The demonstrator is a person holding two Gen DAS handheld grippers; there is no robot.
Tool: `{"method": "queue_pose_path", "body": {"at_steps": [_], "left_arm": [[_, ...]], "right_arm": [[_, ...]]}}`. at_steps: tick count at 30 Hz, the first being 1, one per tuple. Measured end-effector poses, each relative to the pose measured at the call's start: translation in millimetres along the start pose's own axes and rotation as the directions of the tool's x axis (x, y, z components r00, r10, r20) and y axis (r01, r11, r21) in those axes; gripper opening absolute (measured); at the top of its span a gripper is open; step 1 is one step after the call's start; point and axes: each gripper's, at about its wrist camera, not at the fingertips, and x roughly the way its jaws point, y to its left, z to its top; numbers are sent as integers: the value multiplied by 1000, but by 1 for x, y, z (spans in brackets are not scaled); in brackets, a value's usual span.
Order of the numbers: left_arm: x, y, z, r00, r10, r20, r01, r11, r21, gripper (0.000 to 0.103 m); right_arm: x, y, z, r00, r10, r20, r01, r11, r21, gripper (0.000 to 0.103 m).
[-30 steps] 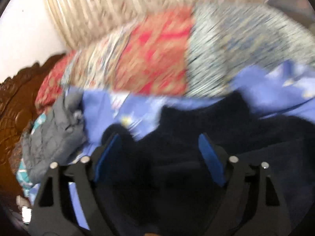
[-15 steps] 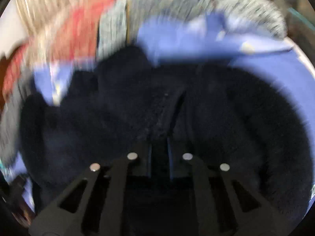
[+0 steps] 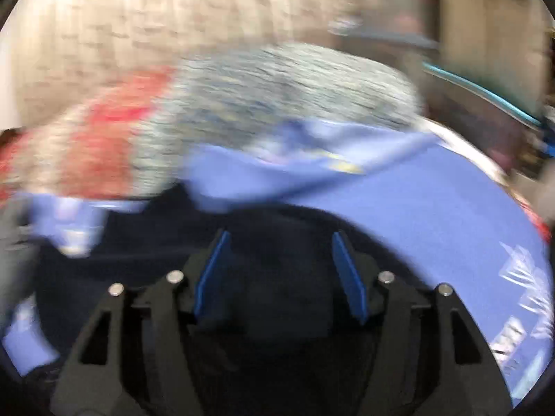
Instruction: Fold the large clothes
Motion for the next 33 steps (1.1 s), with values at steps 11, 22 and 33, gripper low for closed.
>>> {"method": "queue_pose_path", "body": {"at_steps": [11,22,33], "left_arm": [[-33,10,-43,999,-44,14,44,998,-52,47],[-68,47,-1,989,-57,138,73,991,-116,55],[11,49,38,968,-251,5,246,946,-212,58]], "right_arm": [[122,284,-85,763,351,-543,-494,859,-138,51],[63,263,-21,791,392,-469,-559,775,-296,69],[169,358,-43,722,139,-678,-515,763,-392,15]]}}
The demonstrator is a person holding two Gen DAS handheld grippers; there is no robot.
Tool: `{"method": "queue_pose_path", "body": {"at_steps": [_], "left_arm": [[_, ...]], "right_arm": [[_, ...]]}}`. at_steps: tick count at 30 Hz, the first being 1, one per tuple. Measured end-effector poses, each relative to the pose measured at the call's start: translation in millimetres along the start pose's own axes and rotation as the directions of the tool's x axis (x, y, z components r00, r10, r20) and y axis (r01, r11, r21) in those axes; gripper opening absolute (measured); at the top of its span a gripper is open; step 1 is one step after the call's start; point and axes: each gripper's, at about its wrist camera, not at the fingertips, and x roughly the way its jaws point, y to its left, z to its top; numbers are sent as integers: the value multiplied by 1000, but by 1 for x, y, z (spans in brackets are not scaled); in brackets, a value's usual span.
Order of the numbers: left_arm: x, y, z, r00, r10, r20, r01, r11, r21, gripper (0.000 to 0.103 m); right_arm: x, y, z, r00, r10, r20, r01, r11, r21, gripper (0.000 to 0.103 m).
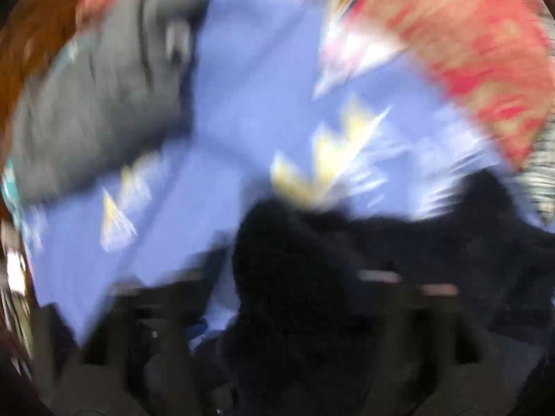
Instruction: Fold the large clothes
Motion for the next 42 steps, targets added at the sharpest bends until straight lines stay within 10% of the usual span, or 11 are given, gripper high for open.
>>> {"method": "queue_pose_path", "body": {"at_steps": [2,5,8,11,15,17,20,24,30,36,42], "left_arm": [[-4,-2,-9,999,1,37,-2,1000,18,49],[-7,2,-20,996,29,82,-29,1000,-1,46],[-4,12,-26,997,3,79,1,999,-43,50],[-8,12,-31,995,-5,97,8,1000,-30,51],[-8,10,-28,996,-6,92,10,999,-46,56],[-26,13,-26,994,25,108,-20,998,-52,60],[-61,28,-19,980,86,178,-66,991,-113,60],[-80,17,-23,980,99,173,-78,989,-124,60],[-61,-62,-51,994,82,78,-90,990,106,60],[-50,-111,-93,996,83,10,-83,960,266,60],[-10,-100,-119,982,184,-52,-156,930,332,60]], "right_arm": [[1,-2,1,995,-11,96,9,1000,23,13],[-21,-50,3,917,50,395,-173,944,282,12],[14,-57,0,976,-30,216,-44,943,329,12],[-6,-59,-13,977,-15,212,-50,954,297,20],[-93,-78,-79,877,105,468,-259,925,278,53],[-134,-86,-132,842,62,537,-213,951,224,61],[-153,-93,-199,858,-74,509,-35,979,201,74],[-102,-183,-264,961,-143,236,7,868,496,74],[-184,-174,-313,882,-111,459,-143,864,483,68],[-276,-197,-456,789,-434,435,124,806,579,74],[-275,-240,-611,857,-449,251,138,670,729,75]]}}
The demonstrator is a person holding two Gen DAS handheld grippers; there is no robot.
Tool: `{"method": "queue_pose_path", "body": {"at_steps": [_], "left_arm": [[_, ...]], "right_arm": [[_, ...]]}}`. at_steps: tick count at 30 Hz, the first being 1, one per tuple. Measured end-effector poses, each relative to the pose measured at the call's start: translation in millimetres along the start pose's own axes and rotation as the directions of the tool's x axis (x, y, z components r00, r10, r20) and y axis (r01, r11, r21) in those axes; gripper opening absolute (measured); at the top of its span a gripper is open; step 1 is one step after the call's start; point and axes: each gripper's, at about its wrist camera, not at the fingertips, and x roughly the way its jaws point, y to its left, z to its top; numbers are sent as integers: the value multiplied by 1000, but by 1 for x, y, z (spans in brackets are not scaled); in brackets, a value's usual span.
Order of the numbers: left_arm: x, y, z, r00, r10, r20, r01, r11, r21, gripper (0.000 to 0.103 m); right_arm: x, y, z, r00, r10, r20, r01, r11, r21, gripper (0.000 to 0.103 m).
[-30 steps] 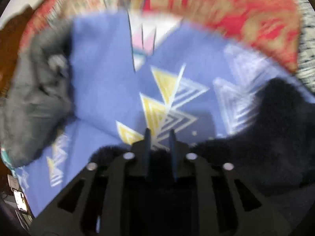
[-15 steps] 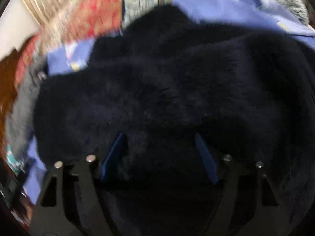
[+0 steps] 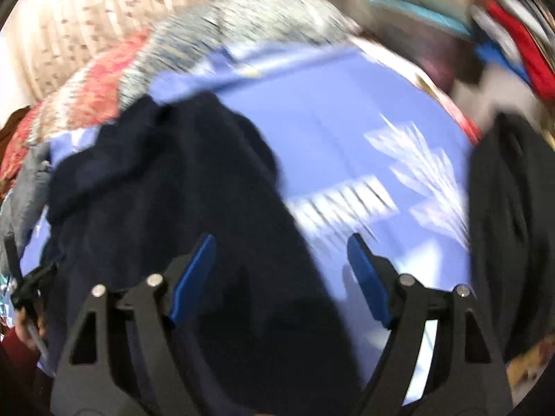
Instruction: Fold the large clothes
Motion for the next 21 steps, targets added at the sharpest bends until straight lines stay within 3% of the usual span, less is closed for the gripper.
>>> {"method": "queue_pose_path", "body": {"at_steps": [4,5,6,7,9,13,16,19,20,21], "left_arm": [[-1,-3,-1,1000,18,5,-18,999,26,60],[-1,-5,-3,999,31,9,-32,999,42,61],[-2,-6,-4,999,38,11,-38,998,49,61],[-2,-6,-5,999,40,10,-40,998,51,61],[-3,-5,-5,999,37,12,-38,998,48,61],[-1,-7,-5,999,40,13,-41,998,51,62],[-2,-6,-5,999,34,18,-34,998,46,62],[-1,-4,-5,1000,19,24,-20,999,37,62],[-1,-3,-5,1000,14,26,-15,999,34,62],[-1,-3,-5,1000,10,26,-11,999,32,62]], "right_arm": [[13,6,-48,995,-1,-97,1,1000,-8,75],[20,14,-58,992,18,-129,-19,1000,-11,69],[24,14,-70,982,55,-180,-59,998,-13,34],[17,14,-82,978,73,-195,-75,997,-2,20],[5,1,-77,979,126,-158,-117,991,71,11],[-59,-28,-17,996,63,59,-71,985,156,10],[-113,-41,47,974,59,218,-113,963,244,10],[-143,-38,102,925,223,307,-323,888,329,10],[-143,-22,120,903,300,307,-399,851,341,10],[-141,-4,129,895,336,293,-426,841,335,10]]}}
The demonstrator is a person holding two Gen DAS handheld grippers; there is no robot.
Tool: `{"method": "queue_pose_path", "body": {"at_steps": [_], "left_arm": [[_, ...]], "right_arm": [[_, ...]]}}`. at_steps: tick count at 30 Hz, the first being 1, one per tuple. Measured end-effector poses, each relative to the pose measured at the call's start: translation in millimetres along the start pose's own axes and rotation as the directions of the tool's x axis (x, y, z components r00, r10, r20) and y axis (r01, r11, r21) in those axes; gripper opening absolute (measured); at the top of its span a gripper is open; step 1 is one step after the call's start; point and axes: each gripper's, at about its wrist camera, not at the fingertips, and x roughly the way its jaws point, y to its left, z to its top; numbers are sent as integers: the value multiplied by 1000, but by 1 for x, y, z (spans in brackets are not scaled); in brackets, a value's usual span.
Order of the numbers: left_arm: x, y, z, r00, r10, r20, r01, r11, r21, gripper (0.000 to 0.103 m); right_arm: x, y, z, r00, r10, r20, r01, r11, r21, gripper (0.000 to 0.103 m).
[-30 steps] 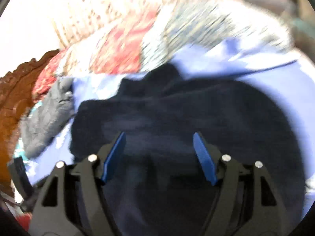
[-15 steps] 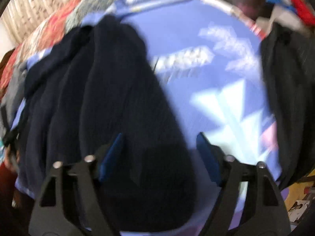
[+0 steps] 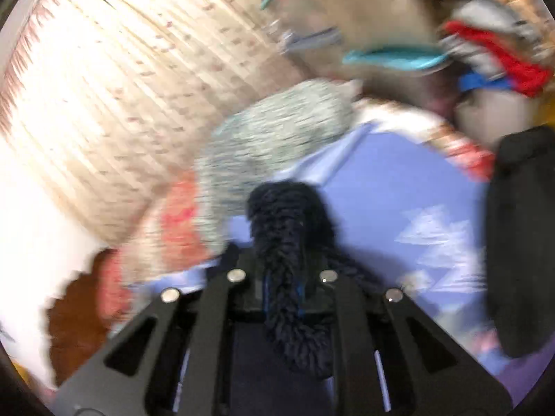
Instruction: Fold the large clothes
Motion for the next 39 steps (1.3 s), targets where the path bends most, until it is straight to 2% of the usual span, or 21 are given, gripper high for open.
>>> {"method": "queue_pose_path", "body": {"at_steps": [3,6,10,13,14,15,16,17,18,21,23,25,28,31,32,33,34,35,36,37,39], "left_arm": [[-1,3,0,1000,-25,4,25,1000,-17,63],[-2,6,4,999,-49,-9,49,998,-33,63],[-25,21,10,990,-144,5,144,985,-91,63],[-52,41,9,986,-158,60,163,981,-101,64],[-59,49,10,986,-149,68,156,983,-102,64],[-63,55,11,987,-141,73,148,983,-104,64],[-69,64,13,988,-132,83,141,984,-113,64],[-74,71,17,987,-128,95,139,982,-124,64],[-79,80,22,986,-122,115,137,980,-141,64],[-83,91,42,982,-109,157,136,976,-171,64],[-82,92,59,977,-111,185,143,975,-173,64],[-78,87,75,975,-98,201,131,979,-155,64],[-47,77,104,988,-74,137,93,986,-139,64],[-10,71,128,996,-9,94,21,991,-134,64],[0,67,135,995,44,95,-34,994,-104,64],[10,63,140,989,111,96,-105,992,-66,64],[29,59,150,978,193,78,-194,981,-2,64],[47,59,156,982,188,23,-189,981,40,64],[67,59,160,978,203,-40,-200,977,72,65],[73,60,160,974,221,-40,-216,972,94,65],[77,52,160,963,270,-15,-265,952,150,67]], "right_arm": [[51,79,-12,991,79,-104,-87,993,-77,10],[117,171,-46,969,128,-213,-169,967,-189,10],[218,273,-110,921,103,-375,-234,917,-323,10],[308,329,-170,880,-34,-474,-227,846,-482,21],[338,341,-201,868,-146,-475,-195,779,-596,47],[358,343,-220,864,-224,-451,-161,726,-669,58],[371,345,-234,863,-279,-421,-134,676,-724,58],[377,343,-243,865,-302,-400,-124,646,-754,58],[375,340,-242,879,-276,-389,-132,644,-754,58],[354,327,-206,914,-135,-383,-176,718,-674,58],[341,305,-171,948,-115,-298,-121,733,-669,59],[338,281,-151,960,-162,-227,-37,730,-682,60],[348,211,-131,942,-268,-202,77,759,-646,60],[375,127,-136,892,-352,-285,151,824,-546,60],[384,109,-139,878,-379,-293,180,828,-531,60],[396,77,-143,848,-454,-274,273,816,-509,60],[403,51,-144,830,-481,-282,320,825,-465,60],[407,20,-144,840,-438,-320,329,880,-342,66],[407,7,-144,862,-389,-325,311,912,-268,69],[407,4,-145,877,-363,-314,294,924,-247,70],[407,19,-151,877,-396,-272,292,890,-351,71]]}}
